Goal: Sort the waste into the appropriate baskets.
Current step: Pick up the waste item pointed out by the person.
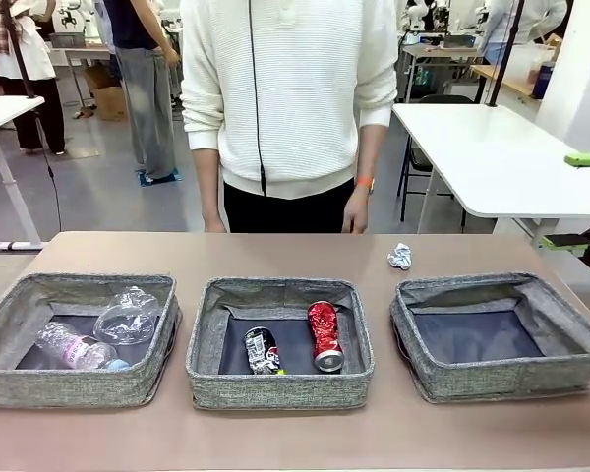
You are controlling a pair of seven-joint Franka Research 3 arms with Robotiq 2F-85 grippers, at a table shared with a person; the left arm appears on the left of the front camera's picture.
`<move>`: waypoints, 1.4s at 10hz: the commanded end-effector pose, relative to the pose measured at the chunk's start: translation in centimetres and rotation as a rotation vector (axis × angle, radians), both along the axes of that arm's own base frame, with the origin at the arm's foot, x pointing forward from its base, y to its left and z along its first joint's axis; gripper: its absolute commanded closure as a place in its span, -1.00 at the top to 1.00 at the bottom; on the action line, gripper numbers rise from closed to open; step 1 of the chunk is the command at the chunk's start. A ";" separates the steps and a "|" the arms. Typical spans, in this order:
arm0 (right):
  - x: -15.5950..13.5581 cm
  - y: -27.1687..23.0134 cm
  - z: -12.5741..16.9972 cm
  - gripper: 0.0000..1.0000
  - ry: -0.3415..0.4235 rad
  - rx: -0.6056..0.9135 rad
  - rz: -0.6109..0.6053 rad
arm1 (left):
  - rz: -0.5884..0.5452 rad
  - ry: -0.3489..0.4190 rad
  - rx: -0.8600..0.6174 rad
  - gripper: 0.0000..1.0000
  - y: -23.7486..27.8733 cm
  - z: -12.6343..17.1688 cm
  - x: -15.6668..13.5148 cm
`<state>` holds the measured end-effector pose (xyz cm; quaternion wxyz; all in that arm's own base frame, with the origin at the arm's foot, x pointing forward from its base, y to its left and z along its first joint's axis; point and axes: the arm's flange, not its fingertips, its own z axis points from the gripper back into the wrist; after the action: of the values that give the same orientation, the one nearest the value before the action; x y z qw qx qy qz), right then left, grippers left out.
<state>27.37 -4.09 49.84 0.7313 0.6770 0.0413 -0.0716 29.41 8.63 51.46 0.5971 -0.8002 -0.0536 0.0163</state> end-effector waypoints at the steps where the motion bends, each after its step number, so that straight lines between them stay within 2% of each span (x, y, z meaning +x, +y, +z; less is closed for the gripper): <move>1: 0.1 0.1 0.5 1.00 -0.005 0.017 -0.004 | 0.008 -0.003 -0.018 1.00 -0.2 0.5 0.0; 12: 0.0 0.0 0.0 1.00 0.000 0.000 0.000 | 0.008 -0.003 -0.018 1.00 -0.2 0.5 0.0; 13: 4.0 3.7 -0.3 1.00 0.069 -0.249 -0.011 | 0.008 -0.003 -0.018 1.00 -0.2 0.5 0.0; 14: 7.5 7.9 -1.4 1.00 0.066 -0.502 0.033 | 0.008 -0.003 -0.018 1.00 -0.2 0.5 0.0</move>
<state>30.62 -0.28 48.67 0.8059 0.5848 0.0379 -0.0845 29.43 8.59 51.48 0.5972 -0.8002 -0.0534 0.0162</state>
